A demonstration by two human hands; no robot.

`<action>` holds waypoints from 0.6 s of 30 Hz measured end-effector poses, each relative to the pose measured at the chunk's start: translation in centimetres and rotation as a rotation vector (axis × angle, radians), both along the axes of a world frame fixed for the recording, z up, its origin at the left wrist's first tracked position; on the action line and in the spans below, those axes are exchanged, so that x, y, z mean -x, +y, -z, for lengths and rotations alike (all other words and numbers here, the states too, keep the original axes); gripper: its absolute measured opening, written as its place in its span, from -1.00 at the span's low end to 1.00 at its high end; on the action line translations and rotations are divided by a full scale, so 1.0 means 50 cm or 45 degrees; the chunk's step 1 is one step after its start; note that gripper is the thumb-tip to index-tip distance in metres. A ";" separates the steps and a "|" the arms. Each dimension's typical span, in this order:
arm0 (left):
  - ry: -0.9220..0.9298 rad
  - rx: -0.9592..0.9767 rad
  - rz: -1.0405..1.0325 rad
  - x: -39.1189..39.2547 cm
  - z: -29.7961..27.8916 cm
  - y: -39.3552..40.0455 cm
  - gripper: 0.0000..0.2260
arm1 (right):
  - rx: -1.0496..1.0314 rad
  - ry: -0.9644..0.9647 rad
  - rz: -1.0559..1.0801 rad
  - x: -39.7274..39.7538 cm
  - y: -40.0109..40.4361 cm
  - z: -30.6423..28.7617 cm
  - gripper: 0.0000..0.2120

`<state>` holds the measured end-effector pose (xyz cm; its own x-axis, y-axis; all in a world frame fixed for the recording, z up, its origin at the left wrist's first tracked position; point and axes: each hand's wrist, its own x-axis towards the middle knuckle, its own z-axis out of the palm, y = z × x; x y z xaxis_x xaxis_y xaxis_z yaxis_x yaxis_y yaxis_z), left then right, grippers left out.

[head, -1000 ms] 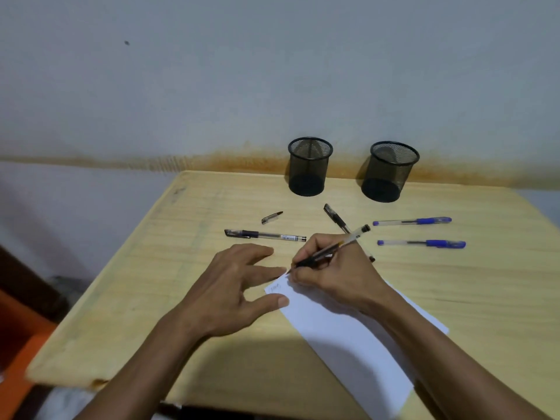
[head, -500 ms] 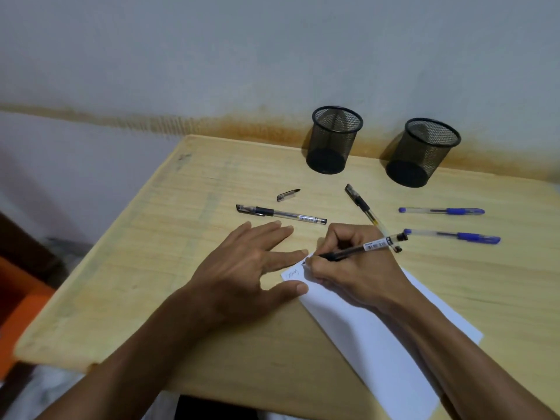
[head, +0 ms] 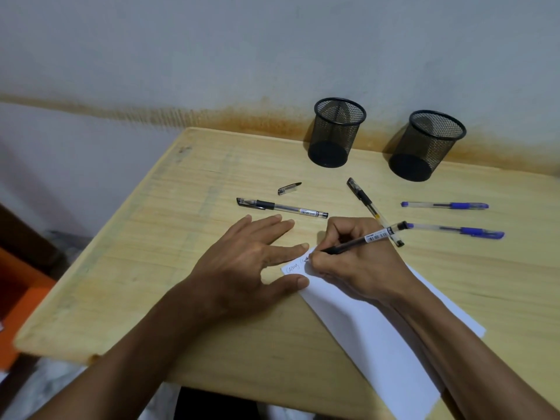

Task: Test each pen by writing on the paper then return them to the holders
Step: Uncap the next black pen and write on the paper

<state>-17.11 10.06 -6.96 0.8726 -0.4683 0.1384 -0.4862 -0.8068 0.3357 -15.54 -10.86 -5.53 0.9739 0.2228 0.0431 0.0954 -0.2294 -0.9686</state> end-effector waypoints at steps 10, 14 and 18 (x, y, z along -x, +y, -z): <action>0.021 -0.012 0.001 -0.001 -0.001 0.001 -0.43 | -0.038 -0.028 -0.004 0.002 0.002 -0.009 -0.83; 0.039 -0.031 0.003 -0.001 -0.003 0.000 -0.42 | -0.011 -0.034 -0.004 0.001 -0.002 -0.007 -0.81; 0.045 -0.040 0.003 -0.002 -0.004 -0.001 -0.43 | -0.037 -0.034 -0.012 0.000 0.000 -0.005 -0.84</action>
